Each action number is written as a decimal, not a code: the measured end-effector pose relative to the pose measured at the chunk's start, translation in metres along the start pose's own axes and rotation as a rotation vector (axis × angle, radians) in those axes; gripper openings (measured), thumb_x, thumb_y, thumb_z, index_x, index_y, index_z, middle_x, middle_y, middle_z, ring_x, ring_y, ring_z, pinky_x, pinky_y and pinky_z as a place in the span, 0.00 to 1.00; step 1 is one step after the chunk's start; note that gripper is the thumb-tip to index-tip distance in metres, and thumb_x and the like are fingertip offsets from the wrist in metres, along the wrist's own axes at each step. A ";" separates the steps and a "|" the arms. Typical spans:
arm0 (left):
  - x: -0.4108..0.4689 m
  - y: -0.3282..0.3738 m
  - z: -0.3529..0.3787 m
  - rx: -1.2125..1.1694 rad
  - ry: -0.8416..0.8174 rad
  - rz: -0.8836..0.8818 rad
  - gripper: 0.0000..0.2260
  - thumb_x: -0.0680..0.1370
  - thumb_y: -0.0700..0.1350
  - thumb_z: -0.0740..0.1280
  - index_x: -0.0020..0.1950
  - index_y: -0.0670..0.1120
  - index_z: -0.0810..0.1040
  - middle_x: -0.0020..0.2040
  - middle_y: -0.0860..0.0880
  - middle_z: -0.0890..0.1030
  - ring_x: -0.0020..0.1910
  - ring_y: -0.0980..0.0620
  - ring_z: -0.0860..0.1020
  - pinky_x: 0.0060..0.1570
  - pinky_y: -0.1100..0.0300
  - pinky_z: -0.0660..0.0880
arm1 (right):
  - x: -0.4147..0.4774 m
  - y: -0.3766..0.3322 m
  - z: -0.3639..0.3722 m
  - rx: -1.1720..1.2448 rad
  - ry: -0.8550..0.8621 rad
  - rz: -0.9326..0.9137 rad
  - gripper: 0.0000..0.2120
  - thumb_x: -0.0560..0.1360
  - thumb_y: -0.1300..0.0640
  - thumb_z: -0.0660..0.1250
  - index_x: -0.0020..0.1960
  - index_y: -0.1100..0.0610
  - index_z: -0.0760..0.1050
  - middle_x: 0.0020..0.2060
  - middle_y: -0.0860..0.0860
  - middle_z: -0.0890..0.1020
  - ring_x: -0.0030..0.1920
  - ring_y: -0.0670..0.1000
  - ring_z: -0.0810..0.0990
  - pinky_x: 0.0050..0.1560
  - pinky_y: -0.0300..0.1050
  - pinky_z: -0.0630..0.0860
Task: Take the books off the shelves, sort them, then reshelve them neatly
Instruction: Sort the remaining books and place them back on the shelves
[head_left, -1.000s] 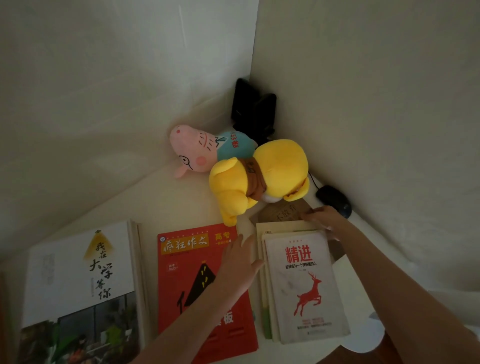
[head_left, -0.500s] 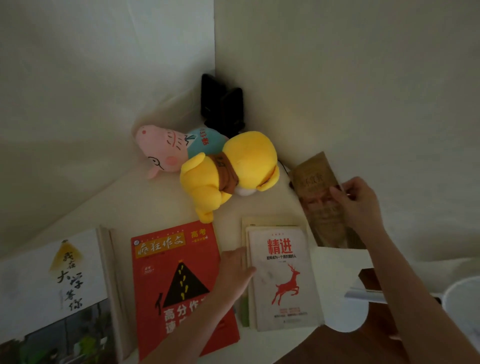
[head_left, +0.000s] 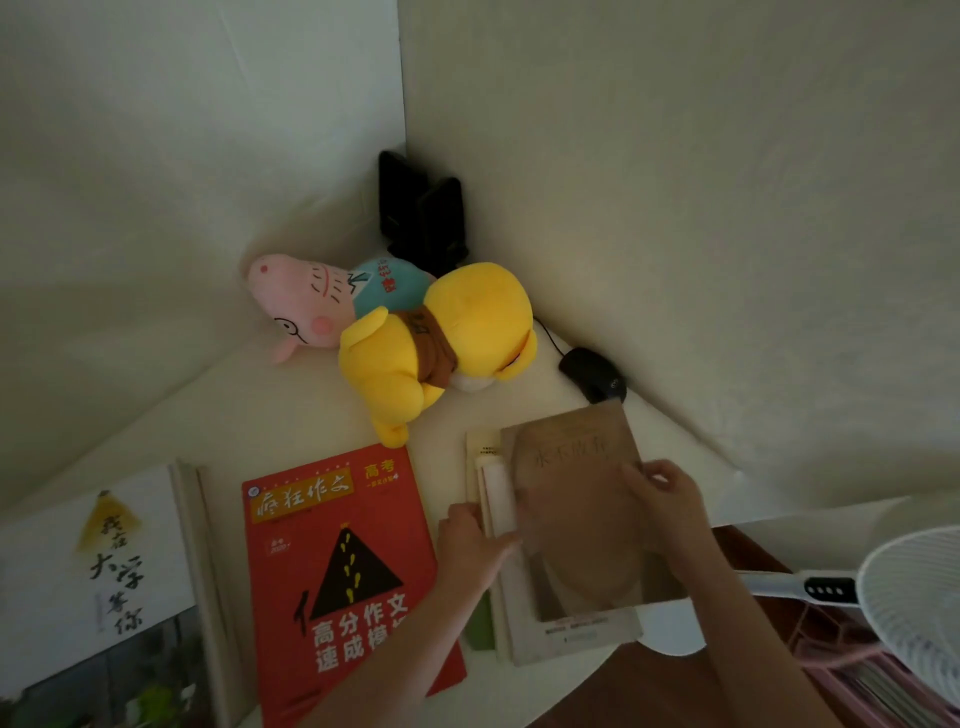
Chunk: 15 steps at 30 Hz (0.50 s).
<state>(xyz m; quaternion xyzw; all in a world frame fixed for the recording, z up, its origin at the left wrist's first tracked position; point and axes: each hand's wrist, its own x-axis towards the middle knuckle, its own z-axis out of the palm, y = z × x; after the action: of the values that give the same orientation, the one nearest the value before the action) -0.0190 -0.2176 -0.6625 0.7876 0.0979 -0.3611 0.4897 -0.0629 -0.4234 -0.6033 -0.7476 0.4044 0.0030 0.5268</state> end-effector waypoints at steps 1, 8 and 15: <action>-0.001 0.000 0.001 -0.014 -0.005 -0.008 0.23 0.67 0.47 0.78 0.56 0.45 0.70 0.51 0.46 0.79 0.47 0.51 0.79 0.42 0.63 0.77 | -0.002 0.010 0.003 0.005 0.008 0.028 0.05 0.79 0.56 0.64 0.48 0.58 0.74 0.43 0.56 0.83 0.42 0.52 0.83 0.39 0.41 0.77; -0.023 0.002 0.017 -0.179 0.044 0.163 0.15 0.73 0.45 0.72 0.54 0.49 0.69 0.50 0.50 0.78 0.48 0.53 0.79 0.41 0.67 0.75 | -0.006 0.045 0.005 -0.066 0.057 0.114 0.12 0.80 0.50 0.62 0.56 0.57 0.76 0.52 0.54 0.82 0.51 0.54 0.81 0.56 0.57 0.78; -0.048 0.037 -0.056 -0.348 0.067 0.277 0.10 0.77 0.39 0.66 0.55 0.46 0.69 0.51 0.47 0.80 0.47 0.50 0.83 0.39 0.59 0.80 | -0.009 0.039 0.007 -0.129 0.128 0.055 0.13 0.81 0.56 0.59 0.60 0.62 0.75 0.49 0.51 0.77 0.50 0.52 0.75 0.56 0.48 0.72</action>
<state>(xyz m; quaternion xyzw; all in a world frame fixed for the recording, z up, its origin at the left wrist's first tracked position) -0.0087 -0.1795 -0.5900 0.7089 0.0657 -0.2416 0.6594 -0.0896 -0.4165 -0.6331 -0.7673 0.4566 -0.0043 0.4504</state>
